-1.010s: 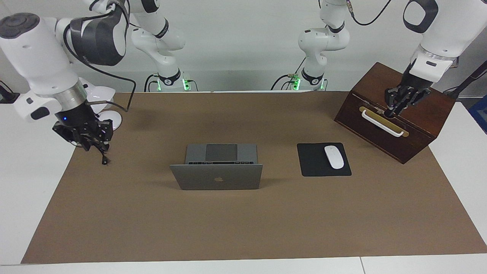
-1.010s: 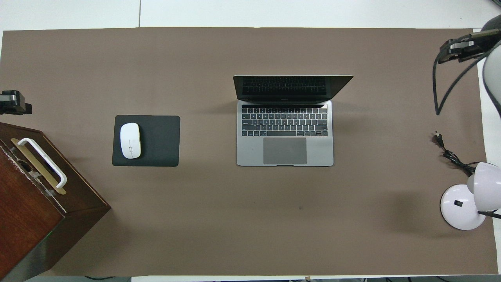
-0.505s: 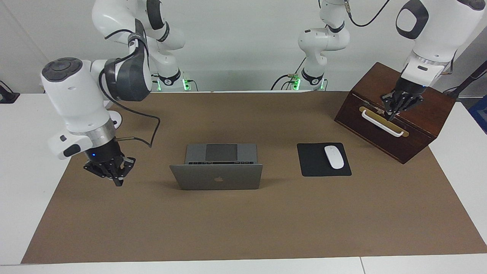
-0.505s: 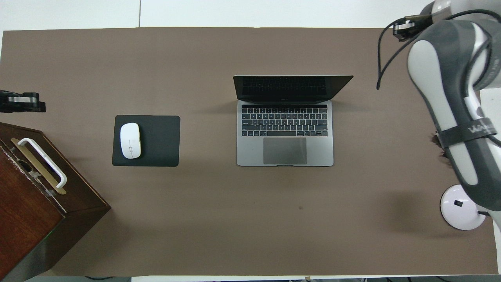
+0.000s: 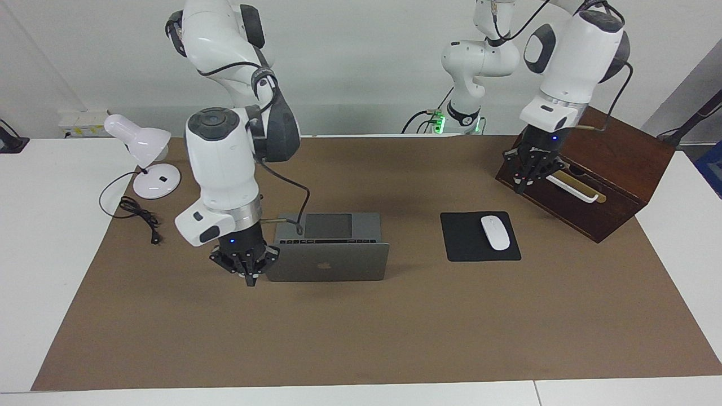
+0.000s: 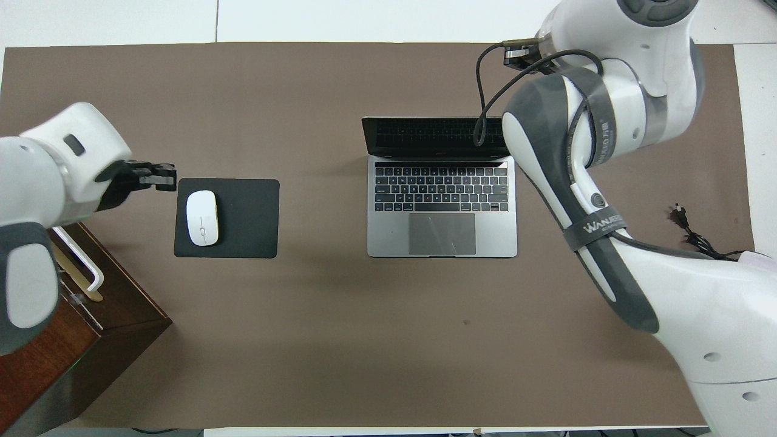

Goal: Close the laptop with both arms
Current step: 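Reach the right gripper to the laptop lid while the left gripper advances, then move the left gripper to the laptop's near front edge to steady it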

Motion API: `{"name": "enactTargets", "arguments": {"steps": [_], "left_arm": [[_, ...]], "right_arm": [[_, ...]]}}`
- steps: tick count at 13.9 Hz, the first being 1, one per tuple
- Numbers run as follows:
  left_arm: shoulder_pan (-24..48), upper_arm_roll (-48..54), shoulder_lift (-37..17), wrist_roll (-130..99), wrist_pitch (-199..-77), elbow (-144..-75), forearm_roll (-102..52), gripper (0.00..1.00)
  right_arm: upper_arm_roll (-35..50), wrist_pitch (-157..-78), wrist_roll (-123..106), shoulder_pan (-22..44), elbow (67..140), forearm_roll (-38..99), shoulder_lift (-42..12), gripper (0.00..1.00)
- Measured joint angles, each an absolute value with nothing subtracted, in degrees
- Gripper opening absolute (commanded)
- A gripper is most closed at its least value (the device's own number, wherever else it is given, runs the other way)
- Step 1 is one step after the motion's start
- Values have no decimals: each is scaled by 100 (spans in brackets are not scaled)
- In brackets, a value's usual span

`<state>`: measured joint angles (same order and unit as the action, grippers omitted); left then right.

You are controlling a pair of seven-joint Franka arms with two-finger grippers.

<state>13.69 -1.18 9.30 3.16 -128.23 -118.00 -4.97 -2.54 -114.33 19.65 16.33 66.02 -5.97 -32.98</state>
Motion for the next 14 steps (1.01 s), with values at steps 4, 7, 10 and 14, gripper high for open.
{"name": "enactTargets", "arguments": {"steps": [4,7,10,14], "left_arm": [[2070,-115,1527,315,-14139,-13163,-507,0],[2558,-120,1642,315,-14740,-13546,-508,0],[3051,-118,1576,290,-15638,-14026,-511,0],[3601,-124,967,229,-16943,-14335,-515,0]], "right_arm": [[-255,-11433,2348,2031,6603,-664,-3345,0],[-252,-11451,2577,2179,6603,-788,-3461,0],[-242,-11423,2685,2264,6601,-785,-3498,0],[-122,-11072,2710,2272,6576,-459,-3498,0]]}}
